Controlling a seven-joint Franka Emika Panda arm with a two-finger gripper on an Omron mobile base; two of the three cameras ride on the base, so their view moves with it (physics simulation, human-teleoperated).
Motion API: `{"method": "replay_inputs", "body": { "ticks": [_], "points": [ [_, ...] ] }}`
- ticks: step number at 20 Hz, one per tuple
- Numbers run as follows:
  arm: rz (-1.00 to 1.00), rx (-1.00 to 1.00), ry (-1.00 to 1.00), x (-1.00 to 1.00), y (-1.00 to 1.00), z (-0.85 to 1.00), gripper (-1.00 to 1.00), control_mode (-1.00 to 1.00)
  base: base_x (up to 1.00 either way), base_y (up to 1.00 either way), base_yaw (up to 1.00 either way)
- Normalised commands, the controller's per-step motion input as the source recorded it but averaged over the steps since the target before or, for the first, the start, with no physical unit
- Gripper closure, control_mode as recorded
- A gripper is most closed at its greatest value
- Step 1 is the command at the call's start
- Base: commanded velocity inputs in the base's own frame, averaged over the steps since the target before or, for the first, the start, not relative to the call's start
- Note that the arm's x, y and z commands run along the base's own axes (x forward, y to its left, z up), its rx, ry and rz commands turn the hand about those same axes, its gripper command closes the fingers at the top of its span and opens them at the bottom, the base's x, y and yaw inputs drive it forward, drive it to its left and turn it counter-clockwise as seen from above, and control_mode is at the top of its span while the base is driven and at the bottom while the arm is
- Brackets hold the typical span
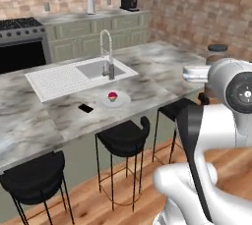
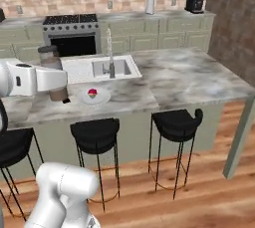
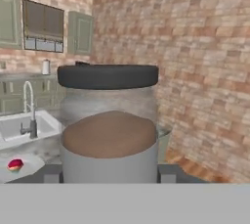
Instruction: Take the cinnamon bottle from the cabinet and place it on the dining table, next to the plate with the cupcake. Then take the chocolate from the dining counter and place it on the cupcake plate.
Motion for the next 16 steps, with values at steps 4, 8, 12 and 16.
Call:
{"method": "replay_inputs", "body": {
  "ticks": [4, 8, 12, 16],
  "points": [
    [0.0, 0.0, 0.0, 0.0, 0.0, 0.0, 1.0, 1.0, 0.65, -0.51, 0.46],
    [0.0, 0.0, 0.0, 0.0, 0.0, 0.0, 1.0, 1.0, 0.68, -0.41, 0.46],
    [0.0, 0.0, 0.0, 0.0, 0.0, 0.0, 1.0, 1.0, 0.59, -0.25, 0.36],
    [0.0, 0.0, 0.0, 0.0, 0.0, 0.0, 1.0, 1.0, 0.57, -0.04, 0.2]
  ]
}}
